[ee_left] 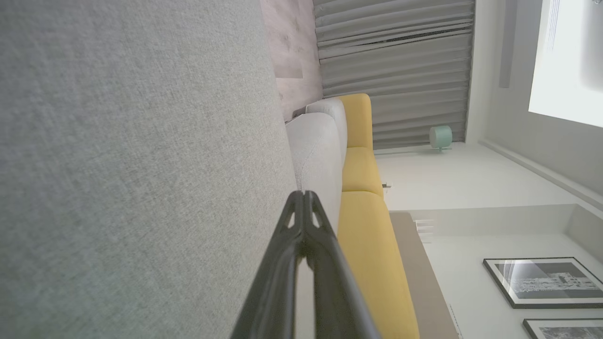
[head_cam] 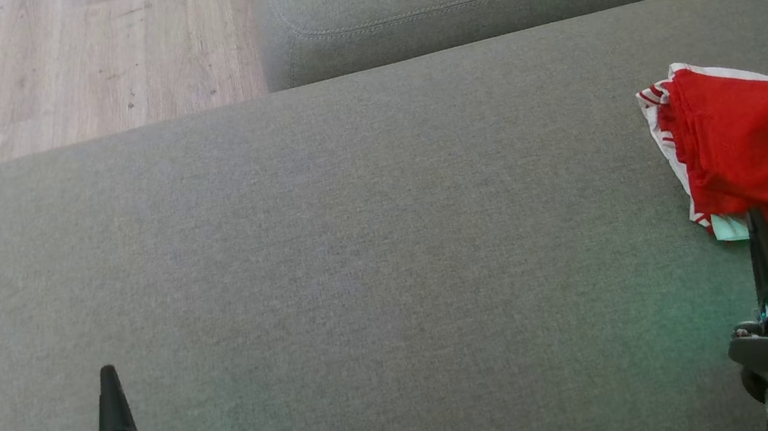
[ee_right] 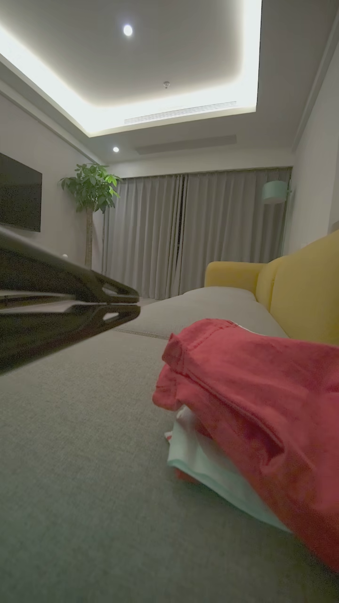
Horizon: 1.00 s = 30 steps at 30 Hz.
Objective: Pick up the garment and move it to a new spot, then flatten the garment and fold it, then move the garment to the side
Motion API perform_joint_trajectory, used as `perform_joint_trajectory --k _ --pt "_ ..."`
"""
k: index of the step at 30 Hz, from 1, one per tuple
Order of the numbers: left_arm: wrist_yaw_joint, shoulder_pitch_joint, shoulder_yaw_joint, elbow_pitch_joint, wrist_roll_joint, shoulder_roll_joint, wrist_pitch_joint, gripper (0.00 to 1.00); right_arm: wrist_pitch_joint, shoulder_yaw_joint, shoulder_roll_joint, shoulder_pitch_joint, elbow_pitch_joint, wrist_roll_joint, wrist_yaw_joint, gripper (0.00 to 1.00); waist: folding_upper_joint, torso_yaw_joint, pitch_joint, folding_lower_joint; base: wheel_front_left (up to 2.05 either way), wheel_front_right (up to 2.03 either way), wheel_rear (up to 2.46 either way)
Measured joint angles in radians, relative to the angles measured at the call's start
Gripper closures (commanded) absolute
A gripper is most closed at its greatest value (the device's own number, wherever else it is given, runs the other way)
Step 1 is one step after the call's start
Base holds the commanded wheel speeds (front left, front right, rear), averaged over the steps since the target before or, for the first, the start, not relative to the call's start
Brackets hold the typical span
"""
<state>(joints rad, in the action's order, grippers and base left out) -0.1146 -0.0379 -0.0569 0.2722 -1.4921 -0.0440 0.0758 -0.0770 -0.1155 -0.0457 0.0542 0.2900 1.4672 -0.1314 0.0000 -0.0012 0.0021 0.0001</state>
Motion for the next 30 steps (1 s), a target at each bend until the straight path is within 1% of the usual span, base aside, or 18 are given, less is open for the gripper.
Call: perform_joint_trajectory --k 8,12,30 --pt "-0.002 -0.019 -0.011 0.001 -0.080 0.000 0.021 1.00 -0.022 -0.014 0.000 0.000 -0.003 0.091 0.000 1.00 0.0000 0.001 0.001 0.0000 0.00 0.00 0.00" --pt "-0.009 -0.020 -0.015 0.001 -0.111 0.000 0.030 1.00 -0.030 -0.019 0.000 0.000 -0.004 0.133 0.000 1.00 0.0000 0.001 0.001 0.0000 0.00 0.00 0.00" --pt "-0.010 -0.020 -0.016 0.002 -0.111 0.000 0.030 1.00 -0.030 -0.019 0.000 0.000 -0.007 0.134 0.000 1.00 0.0000 0.001 0.001 -0.0002 0.00 0.00 0.00"
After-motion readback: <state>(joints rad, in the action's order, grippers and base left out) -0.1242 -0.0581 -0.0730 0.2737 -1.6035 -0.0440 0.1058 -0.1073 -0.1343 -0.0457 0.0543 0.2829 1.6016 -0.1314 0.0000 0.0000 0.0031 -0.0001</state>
